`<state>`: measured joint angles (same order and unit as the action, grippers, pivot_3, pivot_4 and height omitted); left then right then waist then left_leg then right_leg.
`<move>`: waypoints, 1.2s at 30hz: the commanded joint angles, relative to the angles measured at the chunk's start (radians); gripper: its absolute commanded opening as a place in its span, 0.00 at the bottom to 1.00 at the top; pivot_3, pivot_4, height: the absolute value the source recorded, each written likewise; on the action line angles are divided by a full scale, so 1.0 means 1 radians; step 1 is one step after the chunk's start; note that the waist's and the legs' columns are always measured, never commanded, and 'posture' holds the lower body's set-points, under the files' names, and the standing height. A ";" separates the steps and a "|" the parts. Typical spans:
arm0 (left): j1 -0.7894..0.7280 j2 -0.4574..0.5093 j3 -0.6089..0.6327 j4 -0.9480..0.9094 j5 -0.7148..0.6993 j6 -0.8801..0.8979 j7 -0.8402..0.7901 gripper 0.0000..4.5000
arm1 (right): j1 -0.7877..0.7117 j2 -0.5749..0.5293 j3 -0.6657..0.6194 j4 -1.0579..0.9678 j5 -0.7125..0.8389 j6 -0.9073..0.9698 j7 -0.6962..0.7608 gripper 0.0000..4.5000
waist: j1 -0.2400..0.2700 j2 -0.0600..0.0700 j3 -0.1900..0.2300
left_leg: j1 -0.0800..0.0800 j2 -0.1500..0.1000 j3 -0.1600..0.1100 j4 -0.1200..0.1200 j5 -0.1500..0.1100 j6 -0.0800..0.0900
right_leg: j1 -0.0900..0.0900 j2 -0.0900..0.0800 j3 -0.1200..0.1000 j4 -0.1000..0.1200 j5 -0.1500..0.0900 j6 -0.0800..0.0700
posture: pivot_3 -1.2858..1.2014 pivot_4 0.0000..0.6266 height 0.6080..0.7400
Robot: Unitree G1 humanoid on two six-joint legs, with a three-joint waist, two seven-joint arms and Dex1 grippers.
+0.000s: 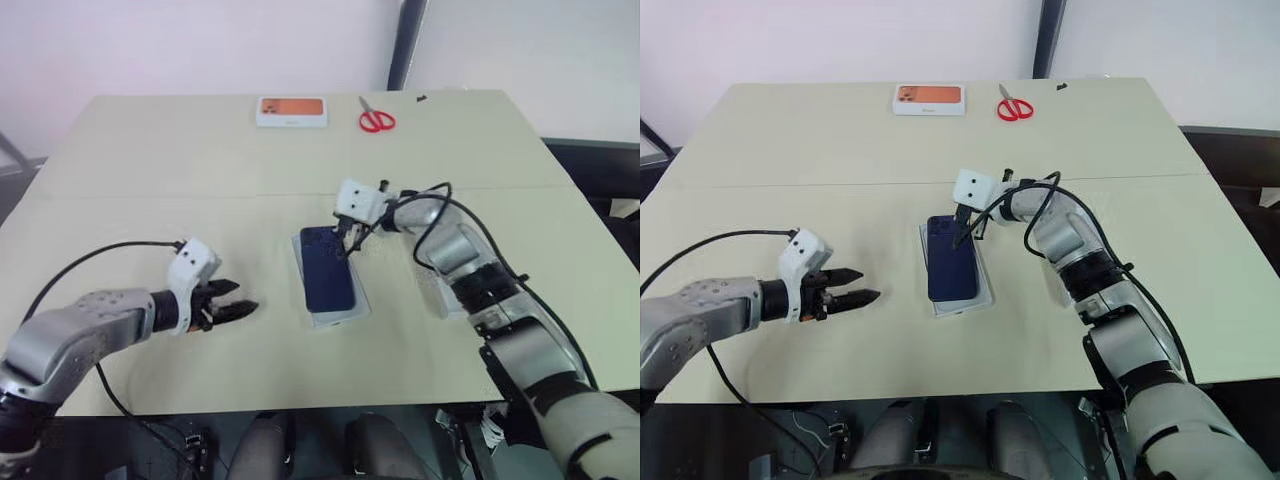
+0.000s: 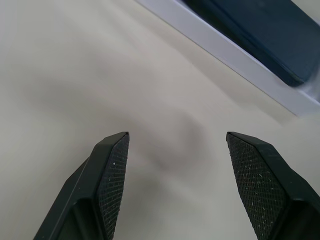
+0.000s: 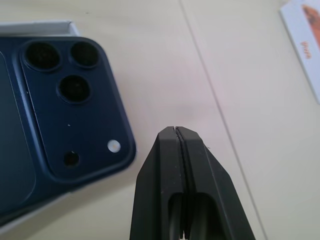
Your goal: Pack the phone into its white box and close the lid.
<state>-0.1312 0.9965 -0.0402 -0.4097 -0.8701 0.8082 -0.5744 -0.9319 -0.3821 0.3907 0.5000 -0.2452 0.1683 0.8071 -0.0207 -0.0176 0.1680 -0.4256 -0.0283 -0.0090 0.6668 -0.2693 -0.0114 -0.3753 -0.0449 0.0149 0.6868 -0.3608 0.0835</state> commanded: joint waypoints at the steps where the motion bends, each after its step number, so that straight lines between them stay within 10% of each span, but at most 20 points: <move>1: 0.028 0.002 0.059 -0.047 0.029 -0.039 -0.072 0.72 | -0.054 0.020 0.006 0.038 -0.011 -0.062 0.005 0.00 | 0.000 0.000 0.000 | 0.000 0.000 0.000 0.000 0.000 0.000 | 0.000 0.000 0.000 0.000 0.000 0.000 | 0.52 0.24 1.00; 24: 0.090 -0.086 0.143 -0.059 0.232 -0.188 -0.204 0.72 | -0.003 0.001 -0.008 -0.046 -0.006 -0.137 0.132 0.00 | 0.000 0.000 0.000 | 0.000 0.000 0.000 0.000 0.000 0.000 | 0.000 0.000 0.000 0.001 0.000 0.000 | 0.52 0.24 1.00; 36: 0.089 -0.139 0.207 -0.013 0.277 -0.201 -0.182 0.72 | 0.266 -0.179 -0.058 -0.638 0.144 0.064 0.310 0.00 | 0.006 0.000 0.000 | 0.001 0.000 0.000 0.000 -0.002 0.004 | 0.001 0.000 0.000 0.001 0.000 0.000 | 0.52 0.24 1.00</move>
<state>-0.0411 0.8593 0.1262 -0.4227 -0.6086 0.6388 -0.7557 -0.6695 -0.5500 0.3509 -0.0585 -0.1216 0.2013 1.1159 -0.0147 -0.0174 0.1682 -0.4249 -0.0282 -0.0093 0.6667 -0.2716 -0.0074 -0.3747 -0.0452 0.0147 0.6881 -0.3608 0.0836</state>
